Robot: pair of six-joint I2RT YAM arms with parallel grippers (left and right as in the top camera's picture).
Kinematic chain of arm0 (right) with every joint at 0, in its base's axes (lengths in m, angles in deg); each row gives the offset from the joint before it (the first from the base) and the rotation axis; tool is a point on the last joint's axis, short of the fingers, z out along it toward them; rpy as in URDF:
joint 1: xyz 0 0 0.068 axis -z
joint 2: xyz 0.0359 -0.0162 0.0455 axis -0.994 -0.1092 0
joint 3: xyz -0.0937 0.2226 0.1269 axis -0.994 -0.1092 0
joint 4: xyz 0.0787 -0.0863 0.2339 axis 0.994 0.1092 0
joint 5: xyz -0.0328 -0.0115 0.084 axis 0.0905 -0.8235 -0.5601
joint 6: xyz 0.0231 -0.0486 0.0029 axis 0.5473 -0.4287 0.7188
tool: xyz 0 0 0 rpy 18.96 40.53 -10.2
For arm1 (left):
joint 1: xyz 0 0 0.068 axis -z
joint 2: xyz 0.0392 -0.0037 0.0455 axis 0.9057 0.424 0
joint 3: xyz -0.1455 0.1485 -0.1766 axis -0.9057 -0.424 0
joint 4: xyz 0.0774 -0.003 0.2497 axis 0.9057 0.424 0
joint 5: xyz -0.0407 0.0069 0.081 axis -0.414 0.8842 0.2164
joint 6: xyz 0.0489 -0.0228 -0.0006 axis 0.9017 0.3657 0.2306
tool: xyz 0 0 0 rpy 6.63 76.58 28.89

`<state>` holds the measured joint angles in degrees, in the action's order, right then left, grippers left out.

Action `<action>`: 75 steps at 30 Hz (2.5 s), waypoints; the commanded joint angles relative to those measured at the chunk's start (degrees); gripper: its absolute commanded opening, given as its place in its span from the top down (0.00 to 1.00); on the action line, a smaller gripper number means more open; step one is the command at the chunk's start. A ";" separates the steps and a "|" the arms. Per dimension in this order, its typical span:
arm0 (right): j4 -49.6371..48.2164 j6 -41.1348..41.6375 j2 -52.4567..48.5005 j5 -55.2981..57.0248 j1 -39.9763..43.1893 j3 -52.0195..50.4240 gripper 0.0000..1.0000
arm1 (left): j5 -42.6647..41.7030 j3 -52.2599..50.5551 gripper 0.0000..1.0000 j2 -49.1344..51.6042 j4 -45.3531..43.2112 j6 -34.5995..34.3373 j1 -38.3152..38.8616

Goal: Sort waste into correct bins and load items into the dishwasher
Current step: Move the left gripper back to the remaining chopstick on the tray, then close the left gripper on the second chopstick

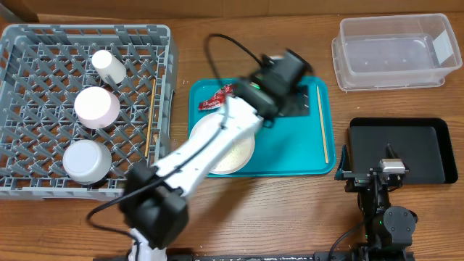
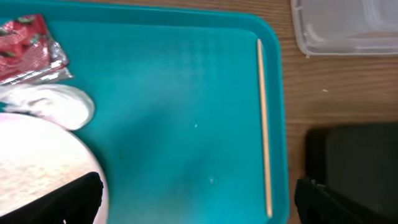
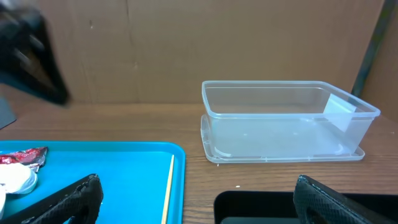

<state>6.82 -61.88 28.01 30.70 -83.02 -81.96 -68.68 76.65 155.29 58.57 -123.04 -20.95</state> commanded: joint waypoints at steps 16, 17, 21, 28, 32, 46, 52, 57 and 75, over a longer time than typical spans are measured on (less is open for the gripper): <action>-0.37 -0.22 0.57 0.48 0.22 -0.57 0.00 | 24.63 0.81 0.00 18.34 -24.35 4.85 9.44; -0.35 -0.22 0.57 0.48 0.22 -0.57 0.00 | 25.62 0.81 0.00 18.69 -24.59 5.20 9.81; -0.35 -0.22 0.57 0.50 0.22 -0.57 0.01 | 26.43 0.81 0.00 20.52 -26.69 7.80 10.67; -0.35 -0.22 0.57 0.50 0.22 -0.57 0.00 | 27.06 0.81 0.00 21.44 -27.67 9.68 10.82; -0.35 -0.22 0.57 0.48 0.22 -0.57 0.00 | 25.24 0.81 0.00 21.70 -27.85 9.60 10.82; -0.35 -0.22 0.57 0.50 0.22 -0.57 0.00 | 23.80 0.81 0.00 26.34 -28.76 9.20 10.86; -0.35 -0.22 0.57 0.48 0.22 -0.57 0.00 | 23.80 0.81 0.03 26.34 -29.42 9.20 10.88; -0.35 -0.22 0.57 0.50 0.22 -0.57 0.00 | 23.82 0.81 0.30 26.34 -28.46 9.20 10.86; -0.35 -0.22 0.57 0.50 0.22 -0.57 0.00 | 11.78 0.94 0.96 25.64 -19.98 9.49 8.02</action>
<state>6.82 -61.88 28.01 30.70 -83.02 -81.96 -53.75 78.86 179.77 35.75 -114.28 -11.37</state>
